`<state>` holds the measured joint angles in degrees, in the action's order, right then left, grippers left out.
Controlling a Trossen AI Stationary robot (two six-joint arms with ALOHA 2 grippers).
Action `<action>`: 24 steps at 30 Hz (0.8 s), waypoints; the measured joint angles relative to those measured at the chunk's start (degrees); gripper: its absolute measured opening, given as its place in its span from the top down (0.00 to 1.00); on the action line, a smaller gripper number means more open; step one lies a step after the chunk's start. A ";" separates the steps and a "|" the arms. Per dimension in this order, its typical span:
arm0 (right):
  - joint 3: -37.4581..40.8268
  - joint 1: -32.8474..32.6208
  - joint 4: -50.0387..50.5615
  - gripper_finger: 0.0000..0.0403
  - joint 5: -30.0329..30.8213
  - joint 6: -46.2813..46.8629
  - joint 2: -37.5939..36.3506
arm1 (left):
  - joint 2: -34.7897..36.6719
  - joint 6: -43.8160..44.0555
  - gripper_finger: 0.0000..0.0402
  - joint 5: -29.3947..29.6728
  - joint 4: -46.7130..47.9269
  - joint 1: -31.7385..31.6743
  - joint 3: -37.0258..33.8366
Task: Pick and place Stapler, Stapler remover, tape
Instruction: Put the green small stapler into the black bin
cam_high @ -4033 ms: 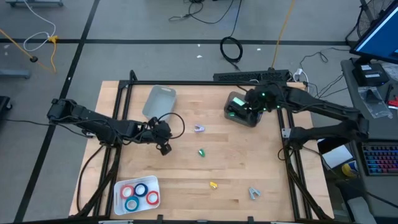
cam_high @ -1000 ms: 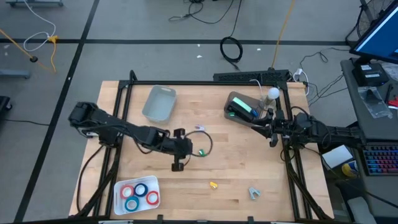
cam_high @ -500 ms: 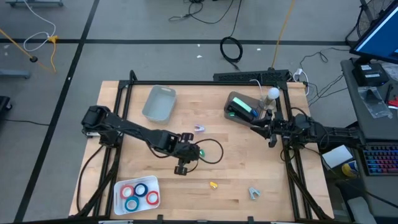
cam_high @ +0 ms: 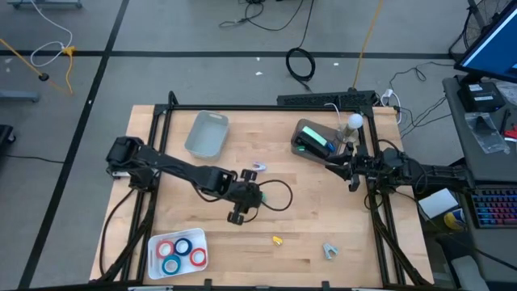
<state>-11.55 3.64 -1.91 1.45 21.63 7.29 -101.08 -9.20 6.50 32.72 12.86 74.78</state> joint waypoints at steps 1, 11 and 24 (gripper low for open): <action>0.00 0.01 -0.01 0.68 0.00 0.00 0.00 | 0.00 -1.50 0.57 0.12 -0.19 -0.46 0.00; 0.00 0.01 0.04 0.68 0.00 0.19 0.00 | -4.47 -9.75 0.52 -1.00 -4.20 -4.41 -0.06; 0.01 0.02 0.45 0.68 0.00 0.57 -0.33 | -9.96 -16.64 0.52 -2.59 -8.04 -5.21 -0.04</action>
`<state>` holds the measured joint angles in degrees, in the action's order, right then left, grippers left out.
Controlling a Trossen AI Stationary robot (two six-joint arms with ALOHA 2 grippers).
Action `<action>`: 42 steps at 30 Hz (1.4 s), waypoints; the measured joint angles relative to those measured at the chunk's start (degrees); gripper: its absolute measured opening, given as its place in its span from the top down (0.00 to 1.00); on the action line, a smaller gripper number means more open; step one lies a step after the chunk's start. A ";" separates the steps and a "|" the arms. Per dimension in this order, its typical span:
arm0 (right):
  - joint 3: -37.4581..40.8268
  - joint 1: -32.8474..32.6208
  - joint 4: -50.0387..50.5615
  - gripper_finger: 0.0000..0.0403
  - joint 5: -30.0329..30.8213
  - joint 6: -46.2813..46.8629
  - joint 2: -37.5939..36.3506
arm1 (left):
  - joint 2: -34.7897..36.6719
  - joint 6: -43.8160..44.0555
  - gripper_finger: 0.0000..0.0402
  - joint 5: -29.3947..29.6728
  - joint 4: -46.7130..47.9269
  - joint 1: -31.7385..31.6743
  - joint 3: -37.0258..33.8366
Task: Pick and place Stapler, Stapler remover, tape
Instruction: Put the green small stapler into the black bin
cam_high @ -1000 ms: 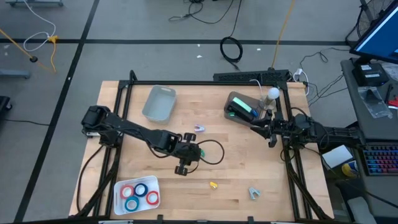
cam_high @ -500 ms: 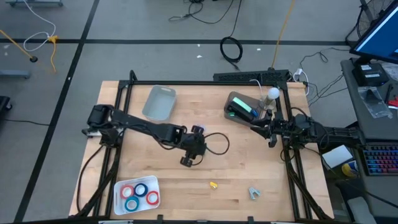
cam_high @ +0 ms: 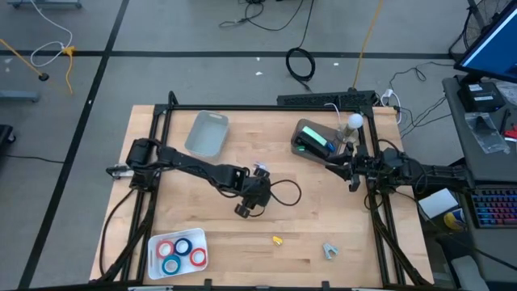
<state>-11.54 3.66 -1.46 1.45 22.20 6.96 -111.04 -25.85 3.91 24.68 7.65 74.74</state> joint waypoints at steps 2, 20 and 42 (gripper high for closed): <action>0.02 0.00 -0.23 0.68 0.02 0.23 0.08 | -0.34 0.02 0.52 -0.04 0.16 -0.01 0.00; 0.02 0.00 -0.04 0.68 0.02 0.71 0.16 | -1.52 -2.55 0.52 -3.45 -0.75 -2.59 -0.02; -0.01 0.00 -0.01 0.68 0.15 0.65 0.17 | -4.05 -6.63 0.52 -6.90 -1.02 -3.27 0.05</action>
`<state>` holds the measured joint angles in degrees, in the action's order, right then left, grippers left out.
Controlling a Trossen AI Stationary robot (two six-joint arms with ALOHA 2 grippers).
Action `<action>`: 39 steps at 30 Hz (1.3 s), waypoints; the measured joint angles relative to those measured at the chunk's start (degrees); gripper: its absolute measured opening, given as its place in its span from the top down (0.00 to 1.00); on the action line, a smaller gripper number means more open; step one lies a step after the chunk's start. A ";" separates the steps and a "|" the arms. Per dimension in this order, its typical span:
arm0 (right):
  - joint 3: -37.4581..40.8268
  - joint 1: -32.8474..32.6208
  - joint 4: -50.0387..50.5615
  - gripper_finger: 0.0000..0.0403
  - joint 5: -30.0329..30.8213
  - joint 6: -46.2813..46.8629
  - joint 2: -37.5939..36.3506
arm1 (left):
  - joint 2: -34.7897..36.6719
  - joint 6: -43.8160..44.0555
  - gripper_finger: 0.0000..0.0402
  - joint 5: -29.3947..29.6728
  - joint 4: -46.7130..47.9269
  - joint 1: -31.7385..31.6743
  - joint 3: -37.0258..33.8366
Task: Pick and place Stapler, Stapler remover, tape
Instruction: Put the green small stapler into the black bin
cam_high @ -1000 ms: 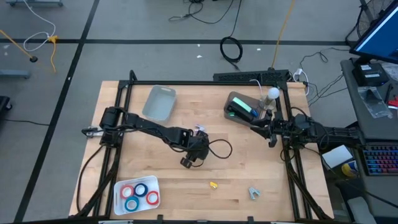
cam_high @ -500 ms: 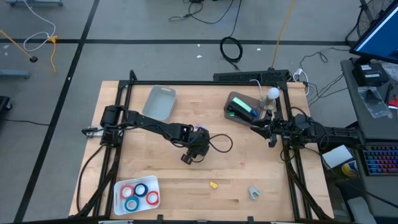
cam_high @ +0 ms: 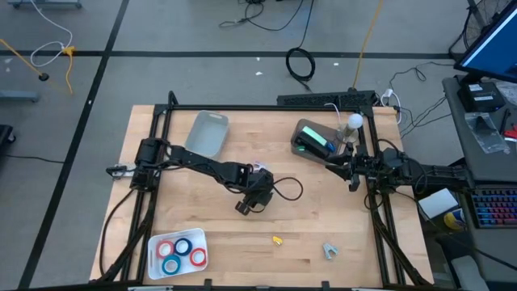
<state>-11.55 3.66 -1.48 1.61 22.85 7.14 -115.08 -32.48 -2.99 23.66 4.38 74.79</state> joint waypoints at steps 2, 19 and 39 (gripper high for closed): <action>-0.01 0.00 0.03 0.68 0.10 0.07 -0.02 | -0.85 -0.24 0.52 0.06 -0.08 -0.02 0.02; -0.04 -0.02 0.00 0.68 0.09 0.48 0.00 | -0.83 2.68 0.52 -0.13 1.70 -1.27 0.06; -0.02 -0.02 0.00 0.68 0.09 0.48 0.00 | -0.70 2.61 0.56 -1.47 3.23 -1.45 0.00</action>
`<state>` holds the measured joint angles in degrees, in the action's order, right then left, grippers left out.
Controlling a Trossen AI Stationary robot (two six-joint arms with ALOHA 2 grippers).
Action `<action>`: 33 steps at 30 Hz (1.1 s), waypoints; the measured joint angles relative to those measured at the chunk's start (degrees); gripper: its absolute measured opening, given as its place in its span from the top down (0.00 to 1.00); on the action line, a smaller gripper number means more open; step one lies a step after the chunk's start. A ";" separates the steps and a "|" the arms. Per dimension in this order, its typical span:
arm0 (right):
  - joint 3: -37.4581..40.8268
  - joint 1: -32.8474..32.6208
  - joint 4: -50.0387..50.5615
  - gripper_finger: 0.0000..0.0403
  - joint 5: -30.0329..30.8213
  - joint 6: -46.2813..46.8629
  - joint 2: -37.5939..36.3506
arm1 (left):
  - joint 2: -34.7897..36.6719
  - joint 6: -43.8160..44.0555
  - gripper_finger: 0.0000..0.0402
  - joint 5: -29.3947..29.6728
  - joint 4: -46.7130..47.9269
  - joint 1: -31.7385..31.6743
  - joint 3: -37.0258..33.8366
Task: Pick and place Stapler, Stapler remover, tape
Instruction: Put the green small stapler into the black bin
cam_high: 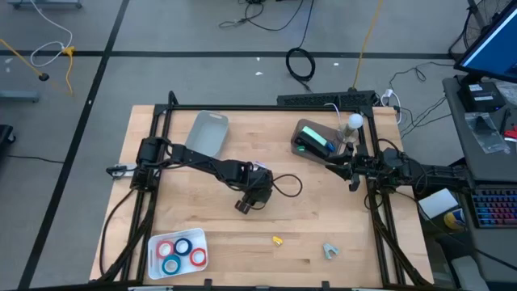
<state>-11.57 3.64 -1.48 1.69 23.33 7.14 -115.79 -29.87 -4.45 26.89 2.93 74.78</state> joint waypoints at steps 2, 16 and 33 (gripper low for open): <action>0.00 0.02 -0.02 0.68 0.00 0.00 0.00 | 0.00 0.07 0.61 -0.17 -0.03 0.04 -0.01; 0.00 0.00 -0.02 0.68 0.00 0.02 0.00 | -0.01 1.99 0.83 -0.28 -1.66 0.07 -0.07; 0.02 0.02 -2.47 0.68 -0.02 3.71 0.00 | -0.26 8.93 0.82 -0.48 -6.97 0.04 2.81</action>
<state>-11.55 3.66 -3.94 1.67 27.04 7.14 -116.05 -20.94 -4.94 19.93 2.98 77.59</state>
